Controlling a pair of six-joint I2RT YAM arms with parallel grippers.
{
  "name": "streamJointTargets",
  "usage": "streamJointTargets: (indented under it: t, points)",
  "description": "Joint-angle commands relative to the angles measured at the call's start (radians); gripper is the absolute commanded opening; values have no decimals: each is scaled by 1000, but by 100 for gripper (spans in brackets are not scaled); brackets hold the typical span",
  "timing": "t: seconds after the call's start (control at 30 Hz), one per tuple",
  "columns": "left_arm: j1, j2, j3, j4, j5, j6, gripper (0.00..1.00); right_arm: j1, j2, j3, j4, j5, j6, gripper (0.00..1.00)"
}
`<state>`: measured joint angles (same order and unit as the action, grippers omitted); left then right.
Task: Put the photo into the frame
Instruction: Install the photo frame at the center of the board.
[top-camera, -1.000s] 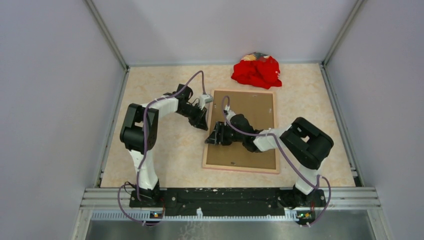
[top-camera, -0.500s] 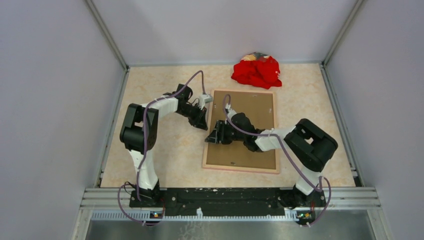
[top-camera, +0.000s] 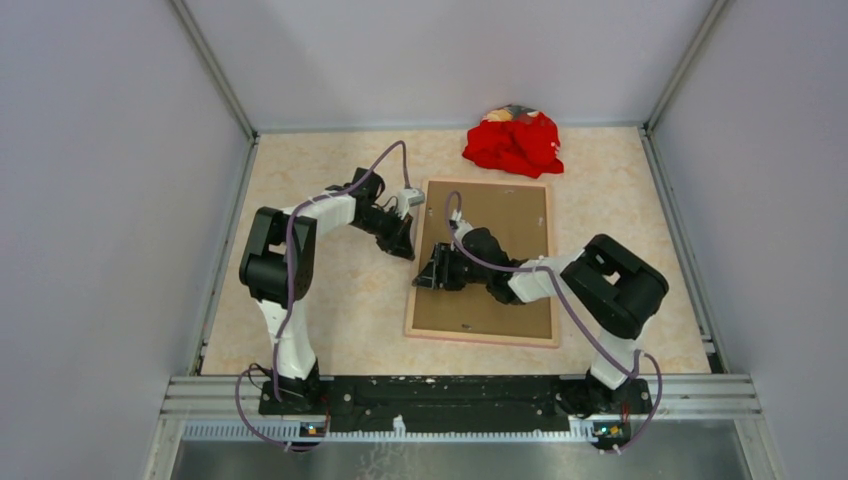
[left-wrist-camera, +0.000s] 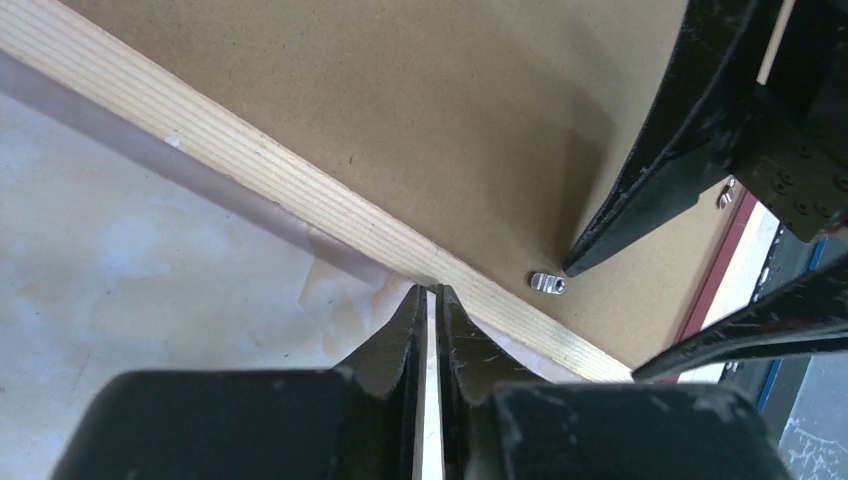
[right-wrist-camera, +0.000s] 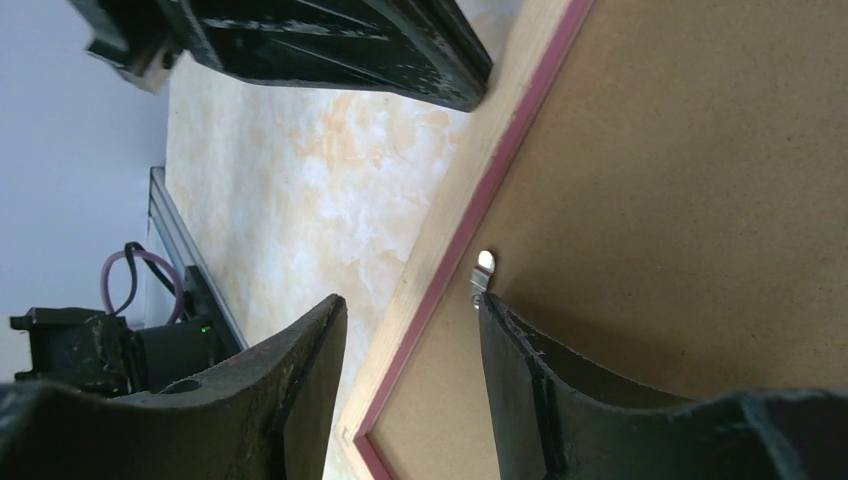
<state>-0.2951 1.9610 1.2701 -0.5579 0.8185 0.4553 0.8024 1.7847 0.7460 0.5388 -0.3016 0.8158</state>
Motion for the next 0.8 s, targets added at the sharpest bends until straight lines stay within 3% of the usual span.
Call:
streamJointTargets:
  t: [0.0,0.77]
  points:
    - [-12,1,6,-8,-4,21,10,-3,32,-12,57,-1,0,51]
    - [-12,4,0,-6,2,25,6,-3,89,2,103,-33,28,43]
